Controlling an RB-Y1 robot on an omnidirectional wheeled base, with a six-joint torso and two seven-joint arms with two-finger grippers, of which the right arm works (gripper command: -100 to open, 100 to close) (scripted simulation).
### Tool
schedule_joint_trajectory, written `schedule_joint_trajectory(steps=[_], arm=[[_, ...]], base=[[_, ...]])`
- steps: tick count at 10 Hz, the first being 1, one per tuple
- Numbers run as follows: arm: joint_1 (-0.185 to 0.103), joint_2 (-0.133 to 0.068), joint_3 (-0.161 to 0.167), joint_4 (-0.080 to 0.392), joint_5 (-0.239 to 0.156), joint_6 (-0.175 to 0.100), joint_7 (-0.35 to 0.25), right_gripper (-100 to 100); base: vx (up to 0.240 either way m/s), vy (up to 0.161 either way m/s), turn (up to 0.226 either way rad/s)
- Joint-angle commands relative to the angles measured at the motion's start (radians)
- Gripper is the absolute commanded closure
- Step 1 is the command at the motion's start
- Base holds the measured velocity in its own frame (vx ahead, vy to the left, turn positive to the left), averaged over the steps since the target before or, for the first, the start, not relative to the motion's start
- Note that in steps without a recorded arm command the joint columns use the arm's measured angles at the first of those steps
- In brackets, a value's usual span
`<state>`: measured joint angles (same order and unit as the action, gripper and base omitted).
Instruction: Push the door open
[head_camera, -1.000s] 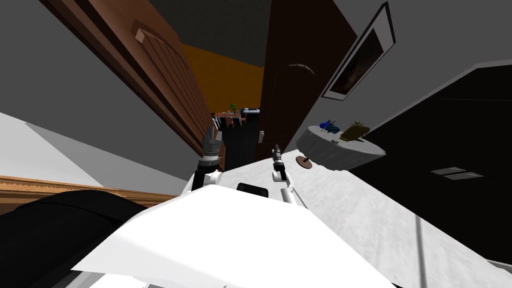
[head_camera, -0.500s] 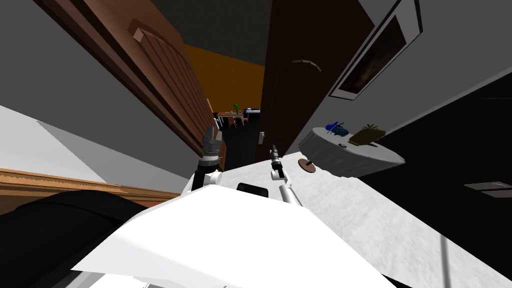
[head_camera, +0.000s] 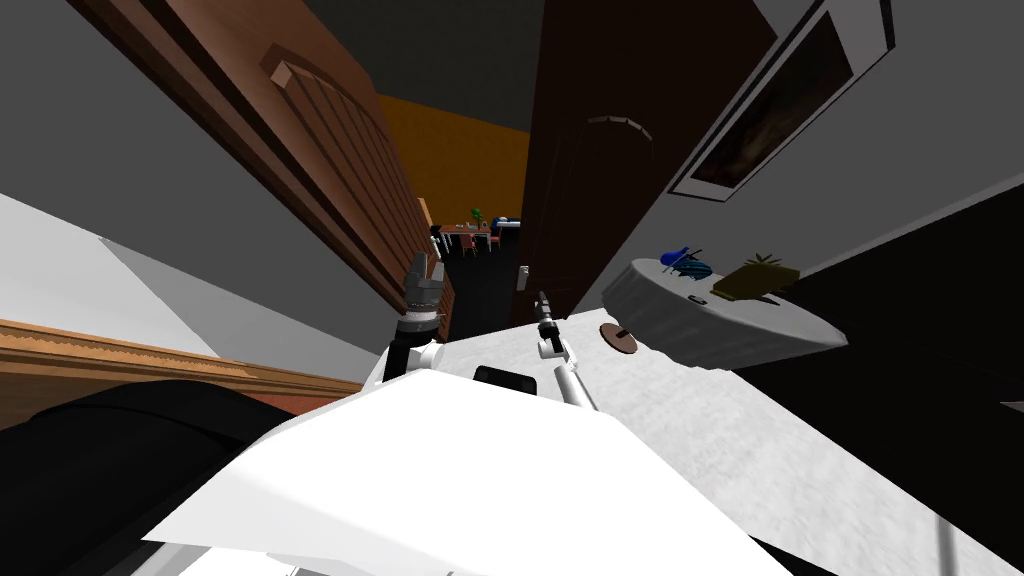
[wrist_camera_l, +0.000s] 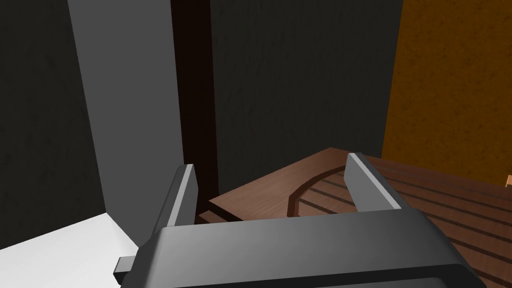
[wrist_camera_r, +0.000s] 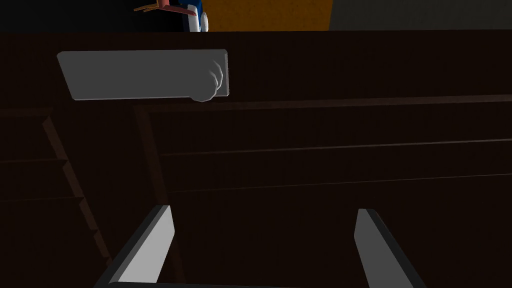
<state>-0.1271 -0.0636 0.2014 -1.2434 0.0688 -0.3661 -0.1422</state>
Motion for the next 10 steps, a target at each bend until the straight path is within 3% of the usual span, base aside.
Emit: schedule_joint_trajectory(steps=[1,10], arm=[[-0.028,0.0,0.005,0.044,-0.001,0.002,-0.007,-100],[-0.131,0.021,0.036,0.231,0.001,0.005,-0.027,-100]], base=[[0.081,-0.064,0.103],[0.082,-0.078,0.075]])
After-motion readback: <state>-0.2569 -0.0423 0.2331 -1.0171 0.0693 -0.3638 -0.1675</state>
